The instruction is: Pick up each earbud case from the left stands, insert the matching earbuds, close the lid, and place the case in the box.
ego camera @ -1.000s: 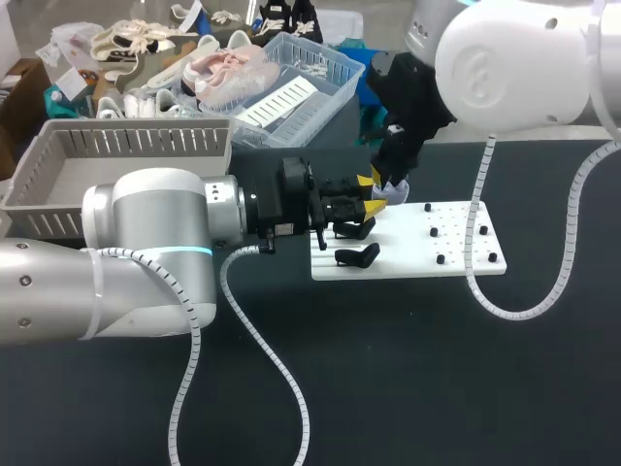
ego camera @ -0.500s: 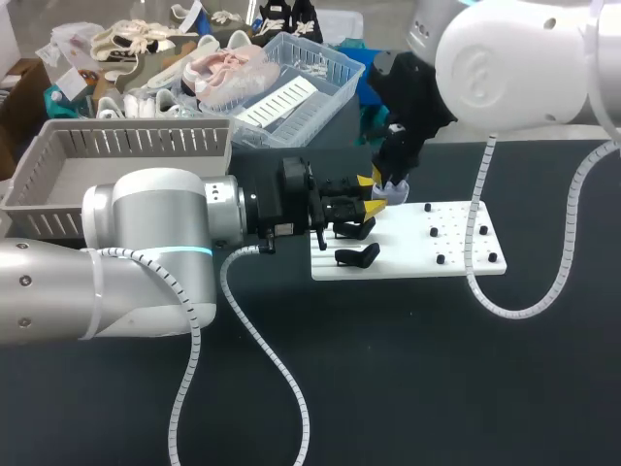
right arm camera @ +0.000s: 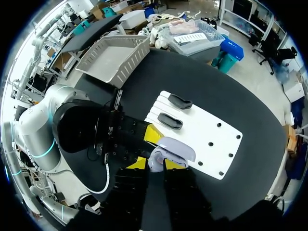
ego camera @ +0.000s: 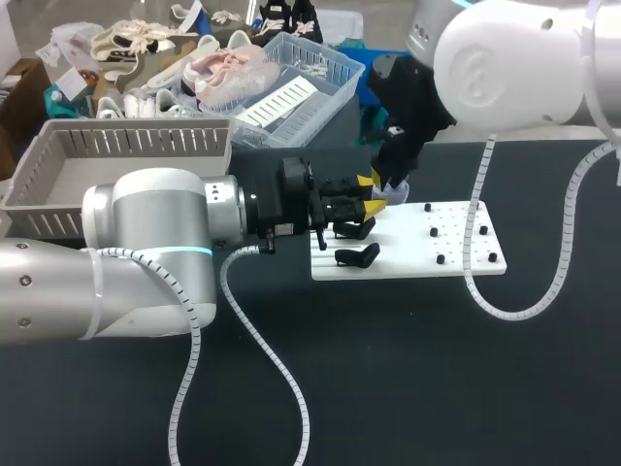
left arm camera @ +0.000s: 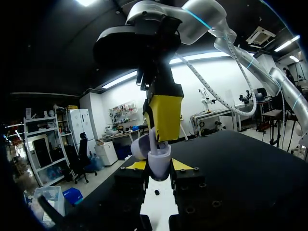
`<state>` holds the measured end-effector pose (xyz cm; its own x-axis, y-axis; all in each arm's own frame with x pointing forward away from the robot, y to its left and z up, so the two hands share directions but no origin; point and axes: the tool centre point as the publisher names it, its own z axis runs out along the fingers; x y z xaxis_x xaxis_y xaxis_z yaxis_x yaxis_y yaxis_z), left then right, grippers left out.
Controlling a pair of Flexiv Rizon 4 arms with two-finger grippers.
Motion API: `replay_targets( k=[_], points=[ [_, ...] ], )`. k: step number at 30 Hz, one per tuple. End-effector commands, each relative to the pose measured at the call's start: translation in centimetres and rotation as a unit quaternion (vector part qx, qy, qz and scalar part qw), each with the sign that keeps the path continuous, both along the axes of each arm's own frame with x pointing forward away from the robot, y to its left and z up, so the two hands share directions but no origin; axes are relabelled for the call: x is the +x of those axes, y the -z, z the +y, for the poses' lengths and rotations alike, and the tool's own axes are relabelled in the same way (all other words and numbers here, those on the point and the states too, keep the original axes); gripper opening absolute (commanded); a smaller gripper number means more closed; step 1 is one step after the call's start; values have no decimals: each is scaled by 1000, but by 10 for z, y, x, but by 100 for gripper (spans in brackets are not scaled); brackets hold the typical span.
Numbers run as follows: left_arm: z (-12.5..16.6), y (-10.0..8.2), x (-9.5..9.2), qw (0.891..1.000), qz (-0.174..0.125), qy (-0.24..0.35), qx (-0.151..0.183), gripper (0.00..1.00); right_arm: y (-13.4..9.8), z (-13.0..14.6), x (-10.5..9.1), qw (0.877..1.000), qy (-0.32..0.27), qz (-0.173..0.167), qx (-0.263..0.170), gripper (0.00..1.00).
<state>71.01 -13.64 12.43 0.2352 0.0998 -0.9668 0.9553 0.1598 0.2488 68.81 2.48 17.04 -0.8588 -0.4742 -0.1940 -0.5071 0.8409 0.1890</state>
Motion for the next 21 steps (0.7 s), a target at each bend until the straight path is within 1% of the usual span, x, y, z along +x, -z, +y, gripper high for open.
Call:
replay_targets(
  k=[1, 13, 14, 16, 21],
  points=[
    [0, 0, 0, 1000, -1, -2, -1, 0, 1, 1, 2, 1000, -1, 3, -1, 0],
    [0, 0, 0, 1000, -1, -2, -1, 0, 4, 3, 3, 1000, -1, 7, 0, 0],
    [0, 0, 0, 1000, -1, -2, -1, 0, 4, 3, 3, 1000, -1, 7, 1, 3],
    [0, 0, 0, 1000, -1, -2, -1, 0, 4, 4, 2, 1000, -1, 6, 1, 18],
    [0, 0, 0, 1000, -1, -2, -1, 0, 2, 3, 1, 1000, 0, 4, 4, 25]
  ],
)
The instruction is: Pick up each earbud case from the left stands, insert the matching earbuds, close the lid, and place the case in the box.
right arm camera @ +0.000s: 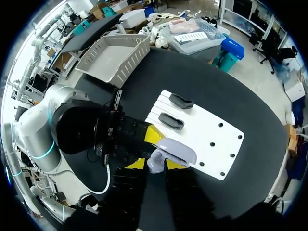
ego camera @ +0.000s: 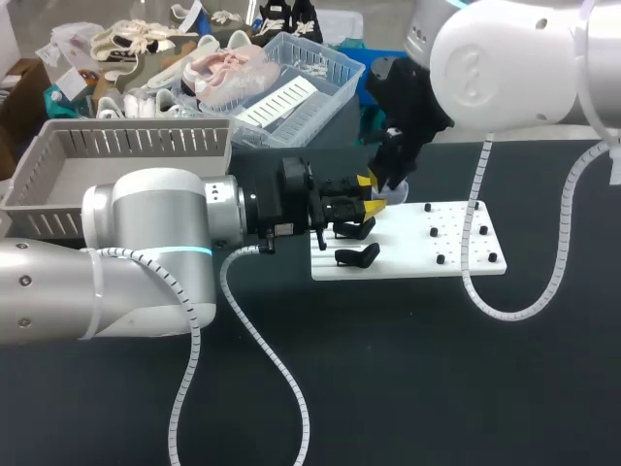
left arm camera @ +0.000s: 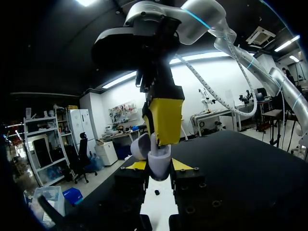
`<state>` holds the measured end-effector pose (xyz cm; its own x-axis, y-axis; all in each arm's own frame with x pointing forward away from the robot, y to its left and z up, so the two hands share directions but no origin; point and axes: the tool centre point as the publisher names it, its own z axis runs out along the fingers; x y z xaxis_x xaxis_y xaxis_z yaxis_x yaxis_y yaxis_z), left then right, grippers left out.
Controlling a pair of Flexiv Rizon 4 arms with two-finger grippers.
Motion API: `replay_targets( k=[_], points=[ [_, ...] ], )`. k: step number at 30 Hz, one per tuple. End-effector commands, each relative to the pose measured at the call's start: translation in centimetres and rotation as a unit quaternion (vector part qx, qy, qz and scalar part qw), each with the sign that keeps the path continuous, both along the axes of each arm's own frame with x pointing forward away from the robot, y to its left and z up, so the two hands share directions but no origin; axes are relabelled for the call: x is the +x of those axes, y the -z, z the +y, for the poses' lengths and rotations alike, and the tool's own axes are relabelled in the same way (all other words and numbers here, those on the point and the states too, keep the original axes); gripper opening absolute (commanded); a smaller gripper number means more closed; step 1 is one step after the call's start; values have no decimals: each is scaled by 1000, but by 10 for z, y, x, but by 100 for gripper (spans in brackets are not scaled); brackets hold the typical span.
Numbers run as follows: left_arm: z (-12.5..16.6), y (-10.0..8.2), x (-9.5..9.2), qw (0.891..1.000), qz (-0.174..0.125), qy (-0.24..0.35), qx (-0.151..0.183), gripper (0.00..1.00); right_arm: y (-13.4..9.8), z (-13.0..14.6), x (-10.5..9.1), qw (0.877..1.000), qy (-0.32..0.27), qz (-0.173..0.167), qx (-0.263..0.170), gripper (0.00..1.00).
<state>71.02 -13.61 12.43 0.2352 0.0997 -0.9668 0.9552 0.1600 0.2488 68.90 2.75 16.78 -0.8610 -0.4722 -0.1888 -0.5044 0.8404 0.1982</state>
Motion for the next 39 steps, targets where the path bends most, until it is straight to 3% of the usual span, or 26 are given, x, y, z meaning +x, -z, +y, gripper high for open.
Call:
replay_targets(
  k=[1, 11, 17, 25, 39],
  points=[
    [-1, 0, 0, 1000, -1, -2, -1, 0, -1, 1, 1, 1000, -1, 0, 1, 27],
    [-1, 0, 0, 1000, -1, -2, -1, 0, -4, 0, -2, 1000, 1, -3, -3, 31],
    [-1, 0, 0, 1000, -1, -2, -1, 0, -19, -7, -5, 1000, 11, -25, -3, 30],
    [-1, 0, 0, 1000, -1, -2, -1, 0, -29, -9, 4, 999, 24, -43, 6, 29],
    [-1, 0, 0, 1000, -1, -2, -1, 0, -22, 0, -18, 999, 15, -28, 15, 28]
  ],
)
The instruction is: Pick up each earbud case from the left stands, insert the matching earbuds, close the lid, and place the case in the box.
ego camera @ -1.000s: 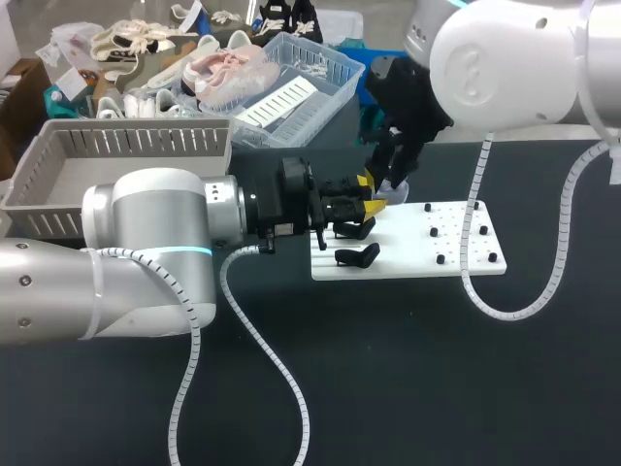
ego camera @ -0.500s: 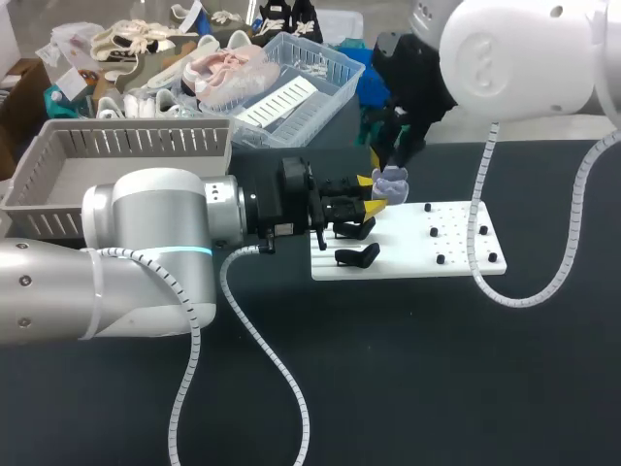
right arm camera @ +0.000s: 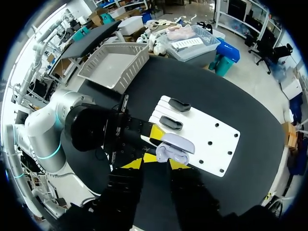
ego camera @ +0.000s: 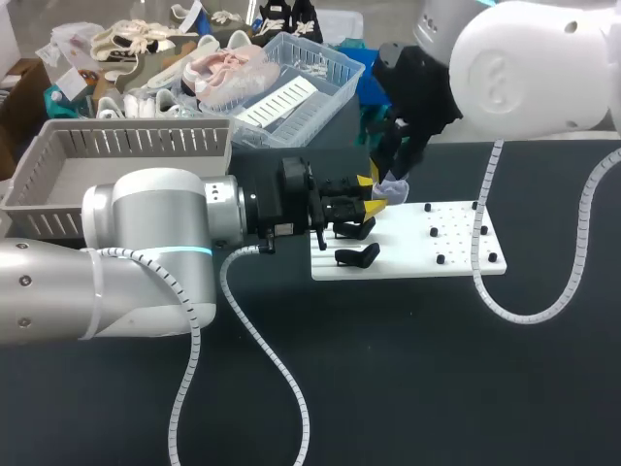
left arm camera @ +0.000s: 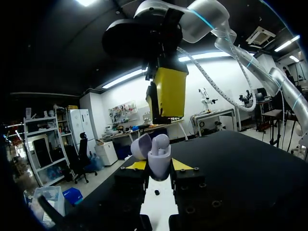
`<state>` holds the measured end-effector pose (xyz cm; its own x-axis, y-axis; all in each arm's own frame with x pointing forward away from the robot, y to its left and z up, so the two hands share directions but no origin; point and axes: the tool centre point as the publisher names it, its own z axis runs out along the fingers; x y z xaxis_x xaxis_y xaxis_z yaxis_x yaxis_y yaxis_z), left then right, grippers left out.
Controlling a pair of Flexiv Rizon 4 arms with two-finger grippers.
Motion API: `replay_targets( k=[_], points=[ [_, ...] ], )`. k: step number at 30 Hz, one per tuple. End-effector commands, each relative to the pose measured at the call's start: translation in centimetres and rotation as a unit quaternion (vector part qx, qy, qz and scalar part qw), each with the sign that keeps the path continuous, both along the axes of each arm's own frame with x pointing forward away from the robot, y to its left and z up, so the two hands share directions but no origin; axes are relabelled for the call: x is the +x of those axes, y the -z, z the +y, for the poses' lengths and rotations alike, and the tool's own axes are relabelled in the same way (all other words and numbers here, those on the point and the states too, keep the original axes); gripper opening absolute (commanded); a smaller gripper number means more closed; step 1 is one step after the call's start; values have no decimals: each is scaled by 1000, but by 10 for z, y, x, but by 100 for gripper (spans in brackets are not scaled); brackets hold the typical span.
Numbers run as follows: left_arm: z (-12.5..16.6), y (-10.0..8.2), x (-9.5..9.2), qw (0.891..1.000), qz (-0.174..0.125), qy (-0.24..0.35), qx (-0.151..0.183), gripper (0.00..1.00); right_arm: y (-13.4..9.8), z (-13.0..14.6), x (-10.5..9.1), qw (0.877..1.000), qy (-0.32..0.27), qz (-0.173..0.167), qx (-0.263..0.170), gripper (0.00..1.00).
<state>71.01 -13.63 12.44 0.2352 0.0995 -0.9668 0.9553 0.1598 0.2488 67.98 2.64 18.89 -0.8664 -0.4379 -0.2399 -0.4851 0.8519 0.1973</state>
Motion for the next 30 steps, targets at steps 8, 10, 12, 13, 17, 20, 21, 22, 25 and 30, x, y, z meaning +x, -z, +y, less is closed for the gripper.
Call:
replay_targets(
  k=[8, 10, 12, 13, 17, 20, 21, 22, 25, 30],
  points=[
    [-1, 0, 0, 1000, -1, -2, -1, 0, 0, 3, -16, 1000, -4, -3, 10, 28],
    [-1, 0, 0, 1000, -1, -2, -1, 0, 2, 4, -18, 1000, -7, -1, 10, 29],
    [-1, 0, 0, 1000, -1, -2, -1, 0, 3, 5, -19, 1000, -10, 2, 12, 28],
    [-1, 0, 0, 1000, -1, -2, -1, 0, 4, 6, -20, 1000, -11, 4, 12, 29],
    [-1, 0, 0, 1000, -1, -2, -1, 0, 8, 8, -22, 1000, -16, 10, 12, 29],
    [-1, 0, 0, 1000, -1, -2, -1, 0, 10, 10, -20, 1000, -18, 14, 12, 29],
    [-1, 0, 0, 1000, -1, -2, -1, 0, 11, 10, -19, 1000, -19, 14, 12, 29],
    [-1, 0, 0, 1000, -1, -2, -1, 0, 12, 11, -18, 1000, -19, 14, 13, 29],
    [-1, 0, 0, 1000, -1, -2, -1, 0, 13, 12, -15, 1000, -19, 16, 13, 29],
    [-1, 0, 0, 1000, -1, -2, -1, 0, 14, 13, -11, 1000, -20, 17, 14, 28]
  ],
)
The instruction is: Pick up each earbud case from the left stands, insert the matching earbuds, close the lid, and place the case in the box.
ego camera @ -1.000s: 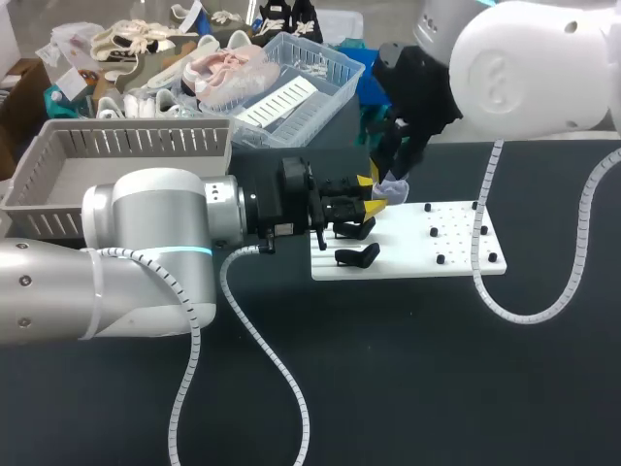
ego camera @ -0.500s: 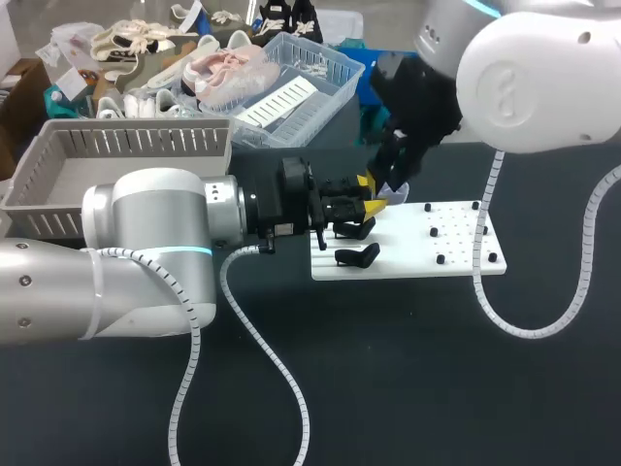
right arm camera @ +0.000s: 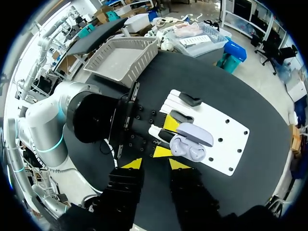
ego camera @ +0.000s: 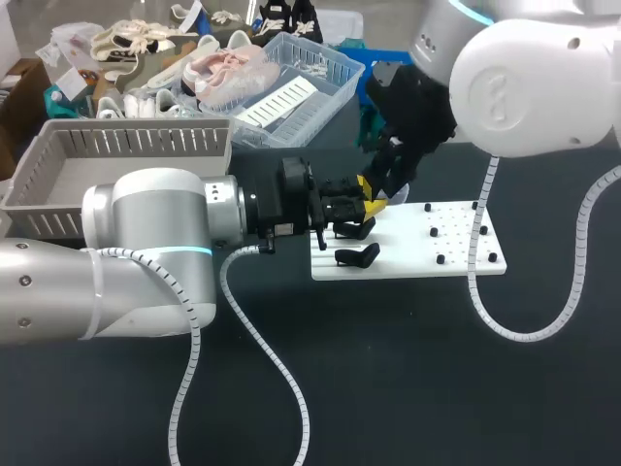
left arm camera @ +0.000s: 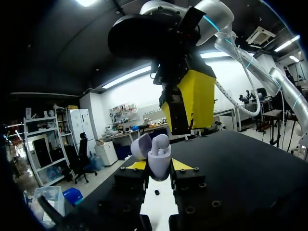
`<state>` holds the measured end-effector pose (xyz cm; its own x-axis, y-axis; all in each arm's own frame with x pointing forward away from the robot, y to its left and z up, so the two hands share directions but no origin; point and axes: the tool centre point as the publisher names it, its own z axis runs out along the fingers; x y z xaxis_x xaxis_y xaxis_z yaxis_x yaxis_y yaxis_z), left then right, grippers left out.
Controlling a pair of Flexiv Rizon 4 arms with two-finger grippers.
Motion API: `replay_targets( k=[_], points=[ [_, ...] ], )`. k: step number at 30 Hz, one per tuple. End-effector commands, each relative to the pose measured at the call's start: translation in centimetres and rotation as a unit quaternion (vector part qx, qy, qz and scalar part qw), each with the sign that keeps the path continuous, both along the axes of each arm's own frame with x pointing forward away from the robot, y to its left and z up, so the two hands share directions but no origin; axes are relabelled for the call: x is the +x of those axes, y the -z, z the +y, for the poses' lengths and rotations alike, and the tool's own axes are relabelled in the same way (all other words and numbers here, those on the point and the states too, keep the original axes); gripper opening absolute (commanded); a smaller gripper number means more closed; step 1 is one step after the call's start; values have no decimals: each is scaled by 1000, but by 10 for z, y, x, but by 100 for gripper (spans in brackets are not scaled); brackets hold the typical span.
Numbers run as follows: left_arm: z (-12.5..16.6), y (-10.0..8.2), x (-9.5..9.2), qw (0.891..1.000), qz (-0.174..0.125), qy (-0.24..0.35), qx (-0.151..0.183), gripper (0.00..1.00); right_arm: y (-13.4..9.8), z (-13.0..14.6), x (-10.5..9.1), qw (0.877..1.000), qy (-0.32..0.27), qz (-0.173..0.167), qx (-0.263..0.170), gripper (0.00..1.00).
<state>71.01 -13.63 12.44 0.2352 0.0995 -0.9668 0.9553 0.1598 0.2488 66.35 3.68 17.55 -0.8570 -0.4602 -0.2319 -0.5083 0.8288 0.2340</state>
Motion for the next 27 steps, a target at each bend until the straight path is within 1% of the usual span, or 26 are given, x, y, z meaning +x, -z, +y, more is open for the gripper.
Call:
replay_targets(
  k=[1, 12, 17, 21, 22, 24, 27],
  points=[
    [-1, 0, 0, 1000, -1, -2, -1, 0, 1, 2, 6, 1000, -3, 4, -1, 28],
    [-1, 0, 0, 1000, -1, -2, -1, 0, 1, -1, 11, 1000, 4, 5, -3, 29],
    [-1, 0, 0, 1000, -1, -2, -1, 0, -15, -2, 16, 1000, 5, -17, -4, 30],
    [-1, 0, 0, 1000, -1, -2, -1, 0, -26, -7, 31, 999, 18, -39, -5, 30],
    [-1, 0, 0, 1000, -1, -2, -1, 0, -27, -9, 37, 999, 21, -40, -5, 31],
    [-1, 0, 0, 1000, -1, -2, -1, 0, -26, -9, 47, 999, 26, -43, -12, 31],
    [-1, 0, 0, 1000, -1, -2, -1, 0, -20, -11, 63, 999, 33, -37, -10, 31]
  ],
)
